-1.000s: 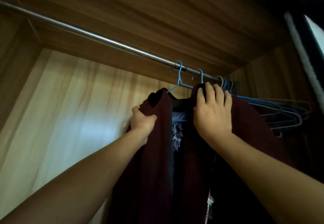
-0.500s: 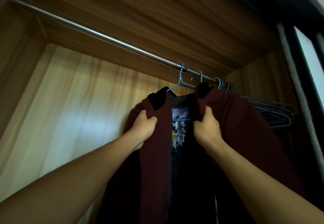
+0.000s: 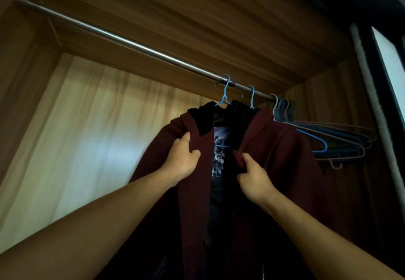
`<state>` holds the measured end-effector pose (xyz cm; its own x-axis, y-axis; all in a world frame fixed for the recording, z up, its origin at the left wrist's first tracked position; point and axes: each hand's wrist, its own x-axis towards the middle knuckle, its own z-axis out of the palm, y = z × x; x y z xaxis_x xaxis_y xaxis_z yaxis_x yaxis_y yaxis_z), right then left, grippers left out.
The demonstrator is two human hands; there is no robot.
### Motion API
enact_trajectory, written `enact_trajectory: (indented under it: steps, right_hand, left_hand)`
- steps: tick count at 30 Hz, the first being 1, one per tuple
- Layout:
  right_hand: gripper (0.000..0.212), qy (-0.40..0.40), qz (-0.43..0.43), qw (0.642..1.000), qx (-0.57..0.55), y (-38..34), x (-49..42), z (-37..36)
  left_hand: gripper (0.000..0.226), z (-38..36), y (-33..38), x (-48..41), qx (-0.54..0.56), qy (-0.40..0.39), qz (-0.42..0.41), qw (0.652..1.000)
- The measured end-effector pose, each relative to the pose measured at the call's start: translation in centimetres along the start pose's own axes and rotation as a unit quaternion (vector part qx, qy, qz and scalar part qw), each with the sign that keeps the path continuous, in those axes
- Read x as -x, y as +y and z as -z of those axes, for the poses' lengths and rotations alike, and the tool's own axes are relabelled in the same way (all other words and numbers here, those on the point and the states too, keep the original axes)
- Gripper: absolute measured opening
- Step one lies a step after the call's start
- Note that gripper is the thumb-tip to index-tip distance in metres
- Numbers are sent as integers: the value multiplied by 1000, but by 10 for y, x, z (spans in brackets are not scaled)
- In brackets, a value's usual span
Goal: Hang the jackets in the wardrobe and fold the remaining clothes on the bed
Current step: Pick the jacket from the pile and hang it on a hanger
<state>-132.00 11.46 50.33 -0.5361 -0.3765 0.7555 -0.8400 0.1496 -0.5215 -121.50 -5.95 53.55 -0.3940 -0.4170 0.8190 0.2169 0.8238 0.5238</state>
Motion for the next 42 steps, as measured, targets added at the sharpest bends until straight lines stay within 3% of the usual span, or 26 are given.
enact_trajectory:
  steps: [3, 6, 8, 10, 11, 14, 17, 21, 25, 28, 30, 33, 38, 42]
  right_hand:
    - [55, 5, -10, 1000, -3, 10, 9, -8]
    - [54, 17, -12, 999, 37, 10, 11, -9]
    - [50, 45, 13, 981, 191, 5, 14, -5]
    - [44, 95, 53, 938, 328, -1, 14, -1]
    - [44, 119, 65, 932, 337, -5, 11, 1]
    - [46, 161, 33, 966, 199, -14, -4, 9]
    - [35, 202, -27, 979, 6, -18, -21, 20]
    - [36, 206, -37, 975, -68, -10, -37, 28]
    - [42, 145, -32, 976, -156, -12, -56, 27]
    - [31, 84, -11, 973, -217, -18, -63, 20]
    - [22, 59, 15, 966, -252, -22, -66, 14]
    - [31, 26, 43, 954, -296, -29, -63, 10]
    - [42, 17, 46, 967, -249, -16, -54, 7]
    - [40, 52, 49, 984, -163, -1, -43, -15]
  left_hand:
    - [63, -6, -2, 2, -48, 60, -24, 997]
    - [50, -8, 0, 0, -194, 129, -90, 968]
    - [47, -6, 3, -3, -232, 119, -119, 958]
    - [55, -2, 7, -10, -193, 83, -91, 973]
    - [56, 1, 10, -14, -144, 75, -63, 985]
    - [41, 5, 16, -21, 59, 80, 20, 995]
    - [29, 4, 20, -24, 164, 93, 68, 980]
    - [6, 3, 26, -30, 290, 33, 113, 950]
    - [28, -20, 26, -28, 268, -21, 121, 956]
    - [21, -37, 27, -28, 257, -35, 93, 961]
    - [36, -42, 34, -27, 242, -55, 86, 965]
    - [35, -39, 40, -30, 221, -70, 52, 971]
    - [14, -30, 11, -28, 231, -89, 6, 969]
    - [35, -42, -14, -12, 251, -65, 8, 966]
